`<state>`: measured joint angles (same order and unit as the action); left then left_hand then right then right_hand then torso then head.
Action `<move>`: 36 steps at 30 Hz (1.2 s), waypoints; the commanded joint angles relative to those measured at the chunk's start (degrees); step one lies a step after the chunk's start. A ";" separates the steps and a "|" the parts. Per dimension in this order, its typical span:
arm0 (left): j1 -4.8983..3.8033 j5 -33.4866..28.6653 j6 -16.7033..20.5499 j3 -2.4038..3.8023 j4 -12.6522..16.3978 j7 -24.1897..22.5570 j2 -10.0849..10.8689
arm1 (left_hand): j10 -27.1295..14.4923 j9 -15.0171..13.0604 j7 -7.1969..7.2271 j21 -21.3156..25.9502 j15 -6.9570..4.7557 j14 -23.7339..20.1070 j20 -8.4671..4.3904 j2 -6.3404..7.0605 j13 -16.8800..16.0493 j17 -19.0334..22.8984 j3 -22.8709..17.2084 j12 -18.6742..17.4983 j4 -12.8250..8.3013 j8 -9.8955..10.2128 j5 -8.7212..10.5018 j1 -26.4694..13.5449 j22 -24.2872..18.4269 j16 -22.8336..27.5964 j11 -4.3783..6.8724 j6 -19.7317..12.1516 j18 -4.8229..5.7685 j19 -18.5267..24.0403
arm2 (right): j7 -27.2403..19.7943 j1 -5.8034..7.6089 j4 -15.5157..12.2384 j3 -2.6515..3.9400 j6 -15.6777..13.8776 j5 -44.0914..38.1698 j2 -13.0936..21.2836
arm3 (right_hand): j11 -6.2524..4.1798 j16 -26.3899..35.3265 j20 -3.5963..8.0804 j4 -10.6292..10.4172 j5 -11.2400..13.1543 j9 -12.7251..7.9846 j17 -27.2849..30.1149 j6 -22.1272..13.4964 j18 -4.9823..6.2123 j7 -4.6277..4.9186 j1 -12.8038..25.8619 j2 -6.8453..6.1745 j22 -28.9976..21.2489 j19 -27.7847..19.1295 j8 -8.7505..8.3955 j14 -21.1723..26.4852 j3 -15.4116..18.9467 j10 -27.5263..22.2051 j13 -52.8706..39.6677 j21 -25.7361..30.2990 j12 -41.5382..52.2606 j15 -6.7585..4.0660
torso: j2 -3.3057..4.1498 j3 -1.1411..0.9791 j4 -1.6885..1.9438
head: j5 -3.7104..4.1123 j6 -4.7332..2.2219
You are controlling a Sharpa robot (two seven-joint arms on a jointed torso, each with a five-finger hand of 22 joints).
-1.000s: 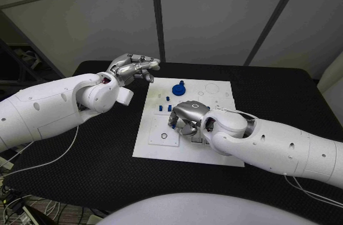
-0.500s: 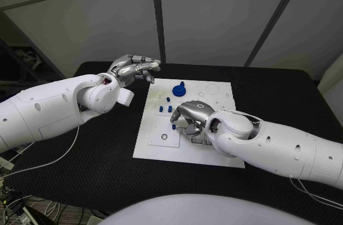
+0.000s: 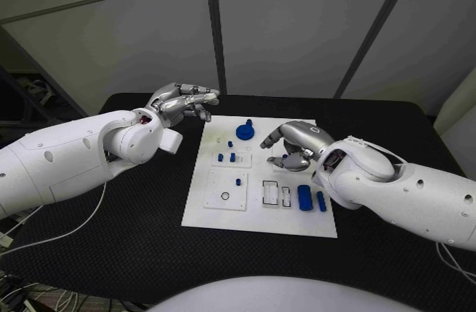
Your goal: Assemble the parts on the task board
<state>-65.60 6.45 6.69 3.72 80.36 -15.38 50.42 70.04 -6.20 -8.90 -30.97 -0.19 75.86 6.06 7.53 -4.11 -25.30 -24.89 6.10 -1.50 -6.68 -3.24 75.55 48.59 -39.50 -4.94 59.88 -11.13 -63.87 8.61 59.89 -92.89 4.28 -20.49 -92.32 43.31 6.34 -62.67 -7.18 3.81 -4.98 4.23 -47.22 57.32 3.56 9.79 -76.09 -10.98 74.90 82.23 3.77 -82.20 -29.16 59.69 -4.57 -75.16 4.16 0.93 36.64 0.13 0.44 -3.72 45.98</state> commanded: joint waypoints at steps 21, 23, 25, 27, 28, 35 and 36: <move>-0.09 -0.25 -0.51 0.03 -0.31 -0.47 -0.29 | -0.42 -0.06 0.01 0.22 0.32 0.00 0.16 -0.01 -0.08 0.08 0.39 -0.18 0.01 0.20 0.29 -0.38 -0.05 0.27 0.07 -0.50 0.69 -0.30 | 4.42 1.92 5.33 1.19 17.11 -4.09 0.19 | -0.45 -0.71 0.53 -1.10 2.12 -0.15 -0.46 0.55 0.17 -1.45 -0.61 -1.33 3.16 0.48 0.02 -0.66 3.65 -0.05 0.36 0.05 -0.12 -0.33 | 0.05 0.03 0.04 | 0.67 -0.33; -0.09 -0.25 -0.51 0.03 -0.31 -0.48 -0.29 | -0.42 -0.06 0.01 0.22 0.32 0.00 0.16 -0.01 -0.08 0.08 0.39 -0.18 0.01 0.20 0.29 -0.38 -0.05 0.27 0.07 -0.50 0.69 -0.30 | 4.19 1.92 5.43 1.19 17.73 -3.76 0.05 | -0.48 -0.76 0.54 -1.24 2.11 -0.16 -0.52 0.54 0.15 -1.47 -0.58 -1.30 3.22 0.53 0.00 -0.68 3.85 0.02 0.35 -0.02 -0.09 -0.34 | 0.05 0.05 0.05 | 0.68 -0.31; -0.09 -0.25 -0.51 0.03 -0.31 -0.49 -0.29 | -0.42 -0.06 0.01 0.22 0.32 0.00 0.16 -0.01 -0.08 0.08 0.39 -0.18 0.01 0.20 0.29 -0.38 -0.05 0.27 0.07 -0.50 0.69 -0.30 | 4.05 1.92 5.48 1.18 18.14 -3.59 -0.06 | -0.52 -0.82 0.55 -1.34 2.10 -0.18 -0.58 0.51 0.14 -1.46 -0.61 -1.22 3.27 0.57 -0.02 -0.70 3.97 0.18 0.33 -0.06 -0.03 -0.36 | 0.05 0.05 0.03 | 0.68 -0.31; -0.09 -0.25 -0.51 0.03 -0.34 -0.50 -0.28 | -0.42 -0.06 0.01 0.22 0.32 0.00 0.16 -0.01 -0.08 0.08 0.39 -0.18 0.01 0.20 0.29 -0.38 -0.05 0.27 0.07 -0.50 0.69 -0.30 | 3.95 1.92 5.56 1.18 18.42 -3.47 -0.19 | -0.57 -0.88 0.58 -1.47 2.08 -0.18 -0.63 0.55 0.12 -1.39 -0.70 -1.06 3.32 0.62 -0.01 -0.72 4.08 0.45 0.29 -0.12 0.08 -0.40 | 0.07 0.05 0.04 | 0.68 -0.29; -0.09 -0.25 -0.51 0.03 -0.35 -0.51 -0.28 | -0.42 -0.06 0.01 0.22 0.32 0.00 0.16 -0.01 -0.08 0.08 0.39 -0.18 0.01 0.20 0.29 -0.38 -0.05 0.27 0.07 -0.50 0.69 -0.30 | 3.91 1.92 5.61 1.17 18.51 -3.43 -0.25 | -0.61 -0.91 0.59 -1.54 2.08 -0.18 -0.64 0.59 0.10 -1.35 -0.76 -0.96 3.39 0.67 0.00 -0.73 4.11 0.63 0.27 -0.20 0.15 -0.42 | 0.07 0.05 0.04 | 0.68 -0.29; -0.09 -0.25 -0.53 0.03 -0.45 -0.51 -0.31 | -0.42 -0.06 0.01 0.22 0.32 0.00 0.16 -0.01 -0.08 0.08 0.39 -0.18 0.01 0.20 0.29 -0.38 -0.05 0.27 0.07 -0.50 0.69 -0.30 | 3.38 1.91 6.13 1.14 18.06 -3.30 -0.86 | -1.00 -1.64 0.84 -2.29 2.00 -0.17 -1.45 1.00 -0.15 -1.23 -1.08 0.10 4.21 1.26 0.04 -1.01 3.66 3.28 0.02 -1.16 1.02 -0.71 | 0.10 0.04 0.01 | 0.73 -0.24; -0.09 -0.25 -0.53 0.03 -0.48 -0.52 -0.32 | -0.42 -0.06 0.01 0.22 0.32 0.00 0.16 -0.01 -0.08 0.08 0.39 -0.18 0.01 0.20 0.29 -0.38 -0.05 0.27 0.07 -0.50 0.69 -0.30 | 3.25 1.90 6.24 1.13 17.81 -3.26 -1.01 | -1.13 -1.99 0.92 -2.54 1.97 -0.16 -1.86 1.13 -0.26 -1.27 -1.09 0.37 4.58 1.50 0.05 -1.13 3.30 4.14 -0.02 -1.61 1.22 -0.81 | 0.10 0.04 0.01 | 0.73 -0.24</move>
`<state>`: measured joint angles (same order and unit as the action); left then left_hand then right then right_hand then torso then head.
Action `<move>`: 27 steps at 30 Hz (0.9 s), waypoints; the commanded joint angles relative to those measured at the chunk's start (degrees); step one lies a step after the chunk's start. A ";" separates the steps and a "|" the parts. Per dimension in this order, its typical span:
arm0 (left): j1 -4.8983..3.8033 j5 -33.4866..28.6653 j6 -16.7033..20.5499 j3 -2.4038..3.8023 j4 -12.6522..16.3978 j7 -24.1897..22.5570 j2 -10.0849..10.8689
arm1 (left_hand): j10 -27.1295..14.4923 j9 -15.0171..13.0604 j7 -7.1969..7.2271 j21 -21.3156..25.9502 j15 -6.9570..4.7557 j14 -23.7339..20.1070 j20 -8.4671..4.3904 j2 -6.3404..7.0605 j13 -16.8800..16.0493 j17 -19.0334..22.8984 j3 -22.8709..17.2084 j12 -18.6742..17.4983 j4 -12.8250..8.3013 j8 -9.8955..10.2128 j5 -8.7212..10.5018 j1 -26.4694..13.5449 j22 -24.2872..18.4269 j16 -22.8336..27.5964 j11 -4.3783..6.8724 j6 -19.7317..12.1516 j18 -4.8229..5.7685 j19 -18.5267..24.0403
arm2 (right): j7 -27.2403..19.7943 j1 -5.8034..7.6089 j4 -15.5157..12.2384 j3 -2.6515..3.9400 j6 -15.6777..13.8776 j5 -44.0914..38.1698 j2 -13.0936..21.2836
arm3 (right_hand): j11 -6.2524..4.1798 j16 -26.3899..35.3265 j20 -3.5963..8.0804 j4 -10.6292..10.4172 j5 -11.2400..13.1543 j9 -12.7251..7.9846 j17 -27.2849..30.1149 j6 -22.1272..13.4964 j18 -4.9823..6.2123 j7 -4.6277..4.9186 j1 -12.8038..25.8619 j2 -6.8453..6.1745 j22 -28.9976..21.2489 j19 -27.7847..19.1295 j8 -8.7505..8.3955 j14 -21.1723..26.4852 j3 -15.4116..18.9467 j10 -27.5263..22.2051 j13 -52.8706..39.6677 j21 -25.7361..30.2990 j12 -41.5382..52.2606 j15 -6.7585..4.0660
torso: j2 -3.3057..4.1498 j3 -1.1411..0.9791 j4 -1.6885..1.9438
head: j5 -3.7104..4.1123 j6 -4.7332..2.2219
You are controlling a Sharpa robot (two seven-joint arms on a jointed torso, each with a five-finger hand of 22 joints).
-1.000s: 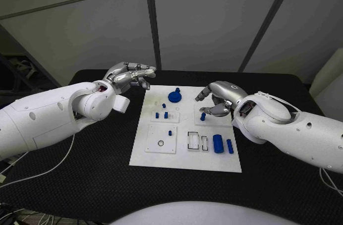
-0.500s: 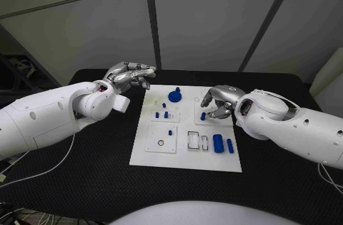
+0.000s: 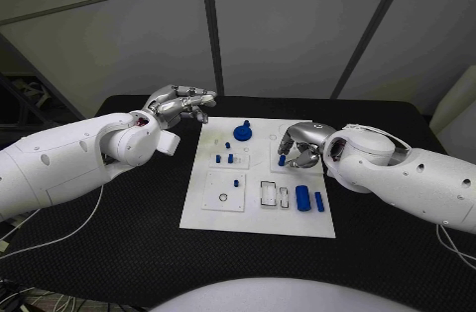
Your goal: Assemble the parts on the task board
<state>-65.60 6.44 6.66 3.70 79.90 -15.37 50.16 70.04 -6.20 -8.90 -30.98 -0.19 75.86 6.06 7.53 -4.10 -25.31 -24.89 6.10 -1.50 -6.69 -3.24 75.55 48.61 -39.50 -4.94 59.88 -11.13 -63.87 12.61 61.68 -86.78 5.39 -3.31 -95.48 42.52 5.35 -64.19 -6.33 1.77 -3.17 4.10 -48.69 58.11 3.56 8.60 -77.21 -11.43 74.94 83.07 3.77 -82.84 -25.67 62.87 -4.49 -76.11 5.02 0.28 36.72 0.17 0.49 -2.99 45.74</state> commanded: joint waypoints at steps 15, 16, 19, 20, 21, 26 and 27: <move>-0.10 -0.24 -0.55 0.05 -0.17 -0.49 -0.14 | -0.39 -0.09 0.01 0.35 0.33 -0.01 0.17 -0.12 -0.10 0.10 0.46 -0.16 -0.04 0.21 0.29 -0.36 -0.17 0.31 0.07 -0.47 0.69 -0.33 | -0.02 0.08 0.97 -0.09 0.53 -0.12 -1.14 | -1.75 -3.05 1.18 -2.09 0.16 0.50 -3.18 3.98 -1.60 -1.09 -0.37 3.02 9.03 3.31 0.95 -1.22 -3.93 7.99 -0.77 -6.17 1.20 -1.41 | -0.03 0.01 -0.08 | -0.29 0.14; -0.10 -0.24 -0.55 0.05 -0.18 -0.48 -0.15 | -0.39 -0.09 0.01 0.35 0.33 -0.01 0.17 -0.12 -0.10 0.10 0.46 -0.16 -0.04 0.21 0.29 -0.36 -0.17 0.31 0.07 -0.47 0.69 -0.33 | 0.10 0.08 0.99 -0.10 0.71 -0.23 -1.16 | -1.82 -3.17 1.24 -2.08 0.17 0.54 -3.32 4.22 -1.66 -1.16 -0.42 3.01 9.22 3.42 1.01 -1.25 -4.00 8.17 -0.80 -6.41 1.16 -1.47 | -0.04 0.01 -0.06 | -0.31 0.17; -0.10 -0.24 -0.54 0.05 -0.20 -0.46 -0.15 | -0.39 -0.09 0.01 0.35 0.33 -0.01 0.17 -0.12 -0.10 0.10 0.46 -0.16 -0.04 0.21 0.29 -0.36 -0.17 0.31 0.07 -0.47 0.69 -0.33 | 0.56 0.07 1.04 -0.12 1.50 -0.87 -1.26 | -1.96 -3.43 1.38 -1.92 0.16 0.61 -3.60 4.70 -1.80 -1.32 -0.65 2.92 9.68 3.69 1.10 -1.29 -4.17 8.49 -0.86 -6.99 1.01 -1.60 | -0.07 0.03 -0.02 | -0.33 0.28; -0.10 -0.24 -0.54 0.05 -0.20 -0.45 -0.15 | -0.39 -0.09 0.01 0.35 0.33 -0.01 0.17 -0.12 -0.10 0.10 0.46 -0.16 -0.04 0.21 0.29 -0.36 -0.17 0.31 0.07 -0.47 0.69 -0.33 | 0.67 0.06 1.05 -0.13 1.72 -1.03 -1.29 | -1.99 -3.48 1.41 -1.87 0.16 0.63 -3.65 4.83 -1.82 -1.35 -0.71 2.91 9.76 3.73 1.13 -1.30 -4.22 8.58 -0.87 -7.08 0.97 -1.63 | -0.05 0.03 -0.02 | -0.36 0.32; -0.10 -0.24 -0.53 0.05 -0.21 -0.44 -0.14 | -0.39 -0.09 0.01 0.35 0.33 -0.01 0.17 -0.12 -0.10 0.10 0.46 -0.16 -0.04 0.21 0.29 -0.36 -0.17 0.31 0.07 -0.47 0.69 -0.33 | 0.81 0.06 1.05 -0.16 1.97 -1.23 -1.32 | -2.04 -3.52 1.45 -1.81 0.16 0.67 -3.68 5.01 -1.85 -1.41 -0.80 2.90 9.85 3.78 1.17 -1.31 -4.28 8.73 -0.90 -7.19 0.94 -1.66 | -0.04 0.03 -0.02 | -0.39 0.34; -0.10 -0.24 -0.48 0.05 -0.27 -0.41 -0.10 | -0.39 -0.10 0.02 0.38 0.33 -0.01 0.17 -0.19 -0.11 0.11 0.46 -0.16 -0.03 0.21 0.29 -0.36 -0.19 0.32 0.07 -0.47 0.69 -0.34 | 1.09 0.04 0.91 -0.36 1.89 -1.83 -1.36 | -2.24 -3.72 1.64 -1.61 0.18 0.79 -3.82 5.81 -1.96 -1.64 -1.06 2.98 10.24 3.98 1.31 -1.30 -4.50 9.39 -1.03 -7.65 0.77 -1.87 | -0.06 0.04 -0.06 | -0.42 0.38; -0.10 -0.24 -0.48 0.05 -0.28 -0.40 -0.09 | -0.39 -0.10 0.02 0.38 0.33 -0.01 0.17 -0.19 -0.11 0.11 0.46 -0.16 -0.03 0.21 0.29 -0.36 -0.19 0.32 0.07 -0.47 0.69 -0.34 | 1.08 0.04 0.82 -0.38 1.34 -1.90 -1.34 | -2.30 -3.79 1.70 -1.62 0.17 0.83 -3.88 6.04 -2.00 -1.71 -1.05 3.03 10.37 4.06 1.34 -1.30 -4.53 9.63 -1.08 -7.82 0.74 -1.95 | -0.08 0.04 -0.08 | -0.42 0.40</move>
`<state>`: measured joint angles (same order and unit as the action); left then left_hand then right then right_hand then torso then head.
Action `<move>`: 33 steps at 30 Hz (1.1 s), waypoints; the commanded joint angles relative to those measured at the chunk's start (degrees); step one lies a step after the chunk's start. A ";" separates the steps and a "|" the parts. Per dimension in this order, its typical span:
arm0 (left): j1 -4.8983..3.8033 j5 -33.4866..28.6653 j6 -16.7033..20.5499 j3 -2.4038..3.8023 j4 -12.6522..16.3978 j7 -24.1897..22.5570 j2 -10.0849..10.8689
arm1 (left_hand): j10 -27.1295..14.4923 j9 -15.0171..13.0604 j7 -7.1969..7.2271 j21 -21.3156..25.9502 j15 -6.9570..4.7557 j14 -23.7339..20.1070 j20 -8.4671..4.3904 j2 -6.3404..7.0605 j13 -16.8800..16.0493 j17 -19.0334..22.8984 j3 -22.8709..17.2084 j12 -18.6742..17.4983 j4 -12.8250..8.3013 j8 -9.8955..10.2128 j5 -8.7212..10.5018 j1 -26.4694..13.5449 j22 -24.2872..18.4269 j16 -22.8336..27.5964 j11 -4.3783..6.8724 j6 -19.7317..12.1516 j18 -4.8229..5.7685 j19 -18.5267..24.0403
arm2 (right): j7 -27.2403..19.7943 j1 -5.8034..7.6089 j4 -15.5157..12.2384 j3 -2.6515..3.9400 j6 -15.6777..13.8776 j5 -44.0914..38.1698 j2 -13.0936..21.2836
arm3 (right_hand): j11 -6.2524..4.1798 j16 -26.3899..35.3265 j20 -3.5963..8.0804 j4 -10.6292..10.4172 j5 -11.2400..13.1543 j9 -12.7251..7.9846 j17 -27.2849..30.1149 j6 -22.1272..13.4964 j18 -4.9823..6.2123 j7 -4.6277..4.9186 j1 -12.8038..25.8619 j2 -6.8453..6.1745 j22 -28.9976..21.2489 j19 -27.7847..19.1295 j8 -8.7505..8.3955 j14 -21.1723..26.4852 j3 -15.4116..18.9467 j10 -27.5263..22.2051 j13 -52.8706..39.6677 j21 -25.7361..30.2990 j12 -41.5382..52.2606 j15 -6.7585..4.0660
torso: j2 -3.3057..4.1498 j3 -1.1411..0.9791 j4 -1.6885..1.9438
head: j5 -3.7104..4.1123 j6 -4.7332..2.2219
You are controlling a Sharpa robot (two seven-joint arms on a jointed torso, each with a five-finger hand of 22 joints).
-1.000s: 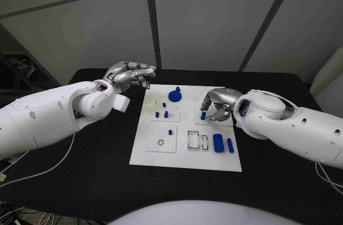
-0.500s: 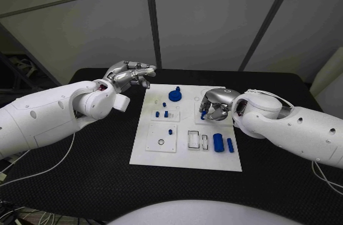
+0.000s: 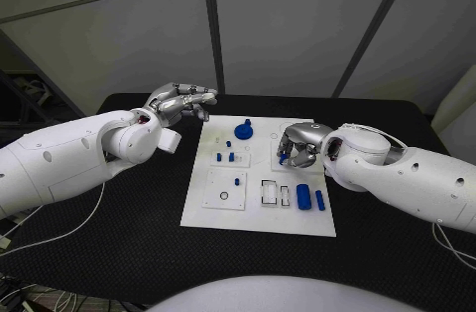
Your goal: Assemble the parts on the task board
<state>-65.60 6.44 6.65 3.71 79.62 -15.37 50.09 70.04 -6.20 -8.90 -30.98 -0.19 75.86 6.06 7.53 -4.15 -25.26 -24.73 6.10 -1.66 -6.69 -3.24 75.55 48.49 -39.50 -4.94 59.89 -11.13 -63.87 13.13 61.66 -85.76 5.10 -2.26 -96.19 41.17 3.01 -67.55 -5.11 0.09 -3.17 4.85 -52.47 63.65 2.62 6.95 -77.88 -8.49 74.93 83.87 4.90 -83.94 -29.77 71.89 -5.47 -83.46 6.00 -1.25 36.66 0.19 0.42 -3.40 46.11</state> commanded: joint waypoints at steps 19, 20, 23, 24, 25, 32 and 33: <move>-0.09 -0.24 -0.50 0.05 -0.49 -0.42 -0.22 | -0.39 -0.10 0.02 0.40 0.33 -0.01 0.17 -0.25 -0.06 0.06 0.29 -0.16 0.11 0.21 0.29 -0.33 -0.09 0.33 0.08 -0.46 0.69 -0.35 | -2.17 0.00 -8.97 -0.03 -13.87 2.30 4.33 | -0.43 -0.97 0.92 -0.04 0.07 0.36 -0.59 1.93 -1.68 -0.54 -0.33 0.50 12.30 4.41 0.39 -0.28 -0.52 1.74 -0.37 -2.92 -0.68 -0.85 | -0.02 -0.01 0.02 | 0.02 -0.17; -0.09 -0.24 -0.51 0.05 -0.54 -0.42 -0.28 | -0.39 -0.10 0.02 0.40 0.33 -0.01 0.17 -0.25 -0.06 0.06 0.29 -0.16 0.11 0.21 0.29 -0.33 -0.09 0.33 0.08 -0.46 0.69 -0.35 | -2.30 0.00 -9.62 -0.02 -13.95 2.57 4.39 | -0.45 -0.99 0.94 0.02 0.05 0.36 -0.59 1.94 -1.72 -0.54 -0.40 0.50 12.44 4.50 0.37 -0.28 -0.55 1.76 -0.37 -3.09 -0.71 -0.86 | -0.02 -0.01 0.02 | 0.02 -0.17; -0.09 -0.24 -0.55 0.05 -0.66 -0.42 -0.46 | -0.40 -0.11 0.02 0.44 0.32 -0.01 0.17 -0.34 -0.06 0.07 0.28 -0.17 0.08 0.21 0.29 -0.29 -0.13 0.34 0.08 -0.46 0.69 -0.37 | -2.65 -0.01 -10.98 -0.01 -13.63 3.51 3.94 | -0.45 -1.00 0.95 0.07 0.03 0.36 -0.60 1.95 -1.77 -0.54 -0.46 0.48 12.57 4.58 0.35 -0.28 -0.57 1.77 -0.38 -3.26 -0.74 -0.87 | -0.03 0.05 0.08 | 0.05 -0.25; -0.09 -0.24 -0.58 0.05 -0.73 -0.43 -0.58 | -0.40 -0.11 0.02 0.44 0.32 -0.01 0.17 -0.34 -0.06 0.07 0.28 -0.17 0.08 0.21 0.29 -0.29 -0.13 0.34 0.08 -0.46 0.69 -0.37 | -2.88 -0.02 -11.45 -0.01 -13.34 4.00 3.22 | -0.45 -0.99 0.96 0.09 0.02 0.36 -0.57 1.94 -1.76 -0.53 -0.48 0.47 12.55 4.57 0.33 -0.27 -0.57 1.77 -0.38 -3.24 -0.76 -0.88 | -0.02 0.08 0.08 | -0.05 -0.19; -0.09 -0.24 -0.59 0.05 -0.77 -0.44 -0.65 | -0.40 -0.11 0.02 0.44 0.32 -0.01 0.17 -0.34 -0.06 0.07 0.28 -0.17 0.08 0.21 0.29 -0.29 -0.13 0.34 0.08 -0.46 0.69 -0.37 | -3.05 -0.03 -11.68 -0.03 -13.15 4.23 2.63 | -0.44 -0.96 0.97 0.13 0.01 0.36 -0.51 1.93 -1.75 -0.53 -0.51 0.46 12.52 4.54 0.30 -0.27 -0.59 1.78 -0.38 -3.20 -0.80 -0.89 | -0.02 0.08 0.08 | -0.05 -0.19; -0.10 -0.24 -0.70 0.05 -1.15 -0.32 -1.34 | -0.40 -0.11 0.02 0.44 0.32 -0.01 0.17 -0.34 -0.06 0.07 0.28 -0.17 0.08 0.21 0.29 -0.29 -0.13 0.34 0.08 -0.46 0.69 -0.37 | -4.33 -0.73 -13.45 -2.10 -12.40 3.85 -1.70 | -0.40 -0.93 0.99 0.17 -0.01 0.34 -0.42 1.85 -1.72 -0.47 -0.56 0.49 12.43 4.49 0.20 -0.25 -0.64 1.73 -0.38 -3.08 -0.92 -0.89 | -0.07 0.08 0.18 | -0.64 0.05; -0.10 -0.24 -0.74 0.05 -1.20 -0.33 -1.44 | -0.40 -0.11 0.02 0.44 0.32 -0.01 0.17 -0.34 -0.06 0.07 0.28 -0.17 0.08 0.21 0.29 -0.29 -0.13 0.34 0.08 -0.46 0.69 -0.37 | -4.50 -0.87 -13.45 -2.47 -12.29 3.61 -2.44 | -0.39 -0.93 0.99 0.18 -0.02 0.33 -0.40 1.83 -1.71 -0.46 -0.56 0.49 12.42 4.48 0.17 -0.24 -0.65 1.71 -0.38 -3.06 -0.95 -0.88 | -0.05 0.05 0.10 | -0.73 0.08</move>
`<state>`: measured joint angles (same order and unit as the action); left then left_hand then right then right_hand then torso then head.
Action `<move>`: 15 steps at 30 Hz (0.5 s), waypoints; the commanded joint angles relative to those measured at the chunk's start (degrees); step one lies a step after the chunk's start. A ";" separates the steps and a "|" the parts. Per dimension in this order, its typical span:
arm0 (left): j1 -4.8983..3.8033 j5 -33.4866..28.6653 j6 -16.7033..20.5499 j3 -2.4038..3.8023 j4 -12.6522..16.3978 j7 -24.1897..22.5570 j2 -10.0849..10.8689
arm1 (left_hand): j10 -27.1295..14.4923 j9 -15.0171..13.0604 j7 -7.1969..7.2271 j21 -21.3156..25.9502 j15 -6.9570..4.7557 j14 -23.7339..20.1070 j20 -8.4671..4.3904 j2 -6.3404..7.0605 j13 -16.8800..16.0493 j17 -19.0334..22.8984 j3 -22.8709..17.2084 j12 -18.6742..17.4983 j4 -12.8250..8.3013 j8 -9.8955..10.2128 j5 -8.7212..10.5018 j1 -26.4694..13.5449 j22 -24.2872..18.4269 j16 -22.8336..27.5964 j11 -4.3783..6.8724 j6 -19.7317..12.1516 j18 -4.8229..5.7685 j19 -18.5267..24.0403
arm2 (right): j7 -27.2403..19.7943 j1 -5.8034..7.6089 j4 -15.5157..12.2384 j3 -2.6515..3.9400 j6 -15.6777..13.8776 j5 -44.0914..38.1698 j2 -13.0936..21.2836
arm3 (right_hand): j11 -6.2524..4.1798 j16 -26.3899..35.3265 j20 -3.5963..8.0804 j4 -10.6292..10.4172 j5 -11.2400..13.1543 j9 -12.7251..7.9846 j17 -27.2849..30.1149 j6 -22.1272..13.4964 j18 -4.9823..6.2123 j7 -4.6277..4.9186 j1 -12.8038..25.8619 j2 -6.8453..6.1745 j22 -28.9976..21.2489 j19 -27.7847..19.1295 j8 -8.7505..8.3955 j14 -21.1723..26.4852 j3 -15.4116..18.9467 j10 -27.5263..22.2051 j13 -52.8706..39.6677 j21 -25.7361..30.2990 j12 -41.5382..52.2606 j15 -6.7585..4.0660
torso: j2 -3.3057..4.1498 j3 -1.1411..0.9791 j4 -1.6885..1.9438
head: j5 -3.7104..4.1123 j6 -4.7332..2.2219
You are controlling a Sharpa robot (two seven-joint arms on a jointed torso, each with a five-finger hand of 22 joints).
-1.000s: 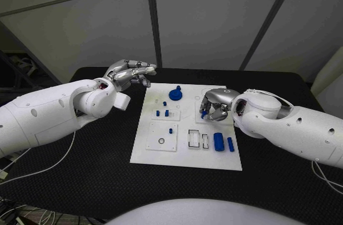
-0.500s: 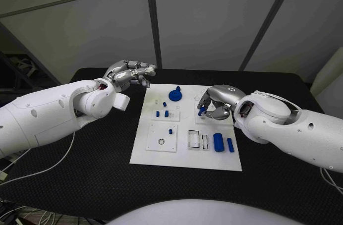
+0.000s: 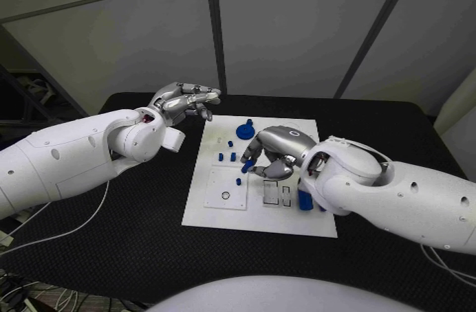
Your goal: Assemble the parts on the task board
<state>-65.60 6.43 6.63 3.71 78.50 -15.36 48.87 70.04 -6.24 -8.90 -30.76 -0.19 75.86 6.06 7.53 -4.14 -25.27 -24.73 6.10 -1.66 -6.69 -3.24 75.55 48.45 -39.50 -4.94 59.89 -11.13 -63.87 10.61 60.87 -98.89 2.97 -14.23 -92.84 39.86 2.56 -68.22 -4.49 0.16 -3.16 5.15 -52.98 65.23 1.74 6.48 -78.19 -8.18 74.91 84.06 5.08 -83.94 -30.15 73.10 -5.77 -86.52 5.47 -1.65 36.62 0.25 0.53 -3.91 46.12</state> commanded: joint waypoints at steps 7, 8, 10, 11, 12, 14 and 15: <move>-0.12 -0.23 -0.83 0.06 -0.21 -0.29 -0.91 | -0.40 -0.08 0.02 0.24 0.32 -0.01 0.16 -0.38 -0.07 0.08 0.28 -0.17 0.08 0.22 0.29 -0.28 -0.10 0.34 0.08 -0.47 0.68 -0.38 | -2.33 -0.66 1.45 -2.39 0.91 -1.05 -4.78 | 0.13 -0.28 0.39 0.29 -0.06 -0.02 0.15 0.08 -0.81 0.08 -0.42 0.18 12.37 4.23 -0.21 -0.23 -0.39 0.40 -0.08 0.10 -0.65 -0.45 | 0.09 0.04 -0.01 | -0.61 0.02; -0.12 -0.23 -0.84 0.06 -0.22 -0.28 -0.95 | -0.41 -0.08 0.02 0.26 0.32 -0.01 0.17 -0.42 -0.07 0.08 0.28 -0.17 0.07 0.22 0.29 -0.28 -0.11 0.35 0.08 -0.47 0.68 -0.38 | -2.33 -0.68 1.60 -2.49 1.02 -1.10 -4.96 | 0.13 -0.28 0.39 0.29 -0.06 -0.02 0.15 0.08 -0.81 0.08 -0.42 0.18 12.37 4.23 -0.21 -0.23 -0.39 0.40 -0.08 0.10 -0.65 -0.45 | 0.08 0.02 -0.03 | -0.66 0.03; -0.13 -0.23 -0.84 0.06 -0.25 -0.22 -1.15 | -0.41 -0.08 0.02 0.26 0.32 -0.01 0.17 -0.42 -0.07 0.08 0.28 -0.17 0.07 0.22 0.29 -0.28 -0.11 0.35 0.08 -0.47 0.68 -0.38 | -2.30 -0.79 2.48 -2.96 1.81 -1.41 -5.83 | 0.15 -0.20 0.39 0.34 -0.06 -0.03 0.31 0.04 -0.78 0.11 -0.46 0.16 12.29 4.18 -0.25 -0.19 -0.41 0.38 -0.08 0.20 -0.71 -0.45 | 0.05 0.02 -0.07 | -0.74 0.05; -0.13 -0.23 -0.78 0.06 -0.26 -0.16 -1.22 | -0.41 -0.08 0.02 0.26 0.32 -0.01 0.17 -0.42 -0.07 0.08 0.28 -0.17 0.07 0.22 0.29 -0.28 -0.11 0.35 0.08 -0.47 0.68 -0.38 | -2.28 -0.86 2.81 -3.09 2.11 -1.53 -6.12 | 0.15 -0.20 0.39 0.34 -0.06 -0.03 0.31 0.04 -0.78 0.11 -0.46 0.16 12.29 4.18 -0.25 -0.19 -0.41 0.38 -0.08 0.20 -0.71 -0.45 | 0.04 0.00 -0.09 | -0.84 0.15; -0.13 -0.23 -0.72 0.06 -0.28 -0.10 -1.27 | -0.41 -0.08 0.02 0.26 0.32 -0.01 0.17 -0.42 -0.07 0.08 0.28 -0.17 0.07 0.22 0.29 -0.28 -0.11 0.35 0.08 -0.47 0.68 -0.38 | -2.25 -0.93 3.13 -3.20 2.36 -1.68 -6.37 | 0.15 -0.19 0.39 0.35 -0.06 -0.03 0.32 0.03 -0.78 0.12 -0.47 0.15 12.28 4.18 -0.27 -0.19 -0.41 0.37 -0.08 0.22 -0.72 -0.45 | 0.04 -0.01 -0.07 | -0.96 0.25; -0.13 -0.23 -0.66 0.06 -0.29 -0.02 -1.32 | -0.41 -0.08 0.02 0.26 0.32 -0.01 0.17 -0.42 -0.07 0.08 0.28 -0.17 0.07 0.22 0.29 -0.28 -0.11 0.35 0.08 -0.47 0.68 -0.38 | -2.17 -1.03 3.62 -3.32 2.65 -2.02 -6.72 | 0.18 -0.16 0.39 0.39 -0.06 -0.04 0.37 -0.01 -0.76 0.14 -0.49 0.14 12.24 4.15 -0.31 -0.17 -0.43 0.34 -0.08 0.28 -0.77 -0.44 | 0.07 -0.04 -0.11 | -1.05 0.31; -0.13 -0.23 -0.63 0.06 -0.31 0.02 -1.34 | -0.41 -0.08 0.02 0.26 0.32 -0.01 0.17 -0.42 -0.07 0.08 0.28 -0.17 0.07 0.22 0.29 -0.28 -0.11 0.35 0.08 -0.47 0.68 -0.38 | -2.10 -1.08 3.96 -3.38 2.81 -2.26 -6.92 | 0.18 -0.16 0.39 0.39 -0.06 -0.04 0.37 -0.01 -0.76 0.14 -0.49 0.14 12.24 4.15 -0.31 -0.17 -0.43 0.34 -0.08 0.28 -0.77 -0.44 | 0.07 -0.06 -0.15 | -1.08 0.31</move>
<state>-65.62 6.43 6.49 3.71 78.20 -15.27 47.61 70.04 -6.23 -8.90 -30.76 -0.19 75.86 6.06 7.53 -4.14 -25.27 -24.73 6.10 -1.66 -6.70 -3.24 75.55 48.39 -39.50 -4.94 59.88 -11.13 -63.87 9.11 59.76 -95.27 -0.38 -12.93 -93.77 33.10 2.56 -68.22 -4.49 0.34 -3.16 5.01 -52.66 65.21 1.75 6.48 -78.19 -8.19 74.91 84.06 4.87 -83.94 -30.32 73.09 -5.76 -86.52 5.09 -1.65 36.68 0.27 0.49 -4.89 46.34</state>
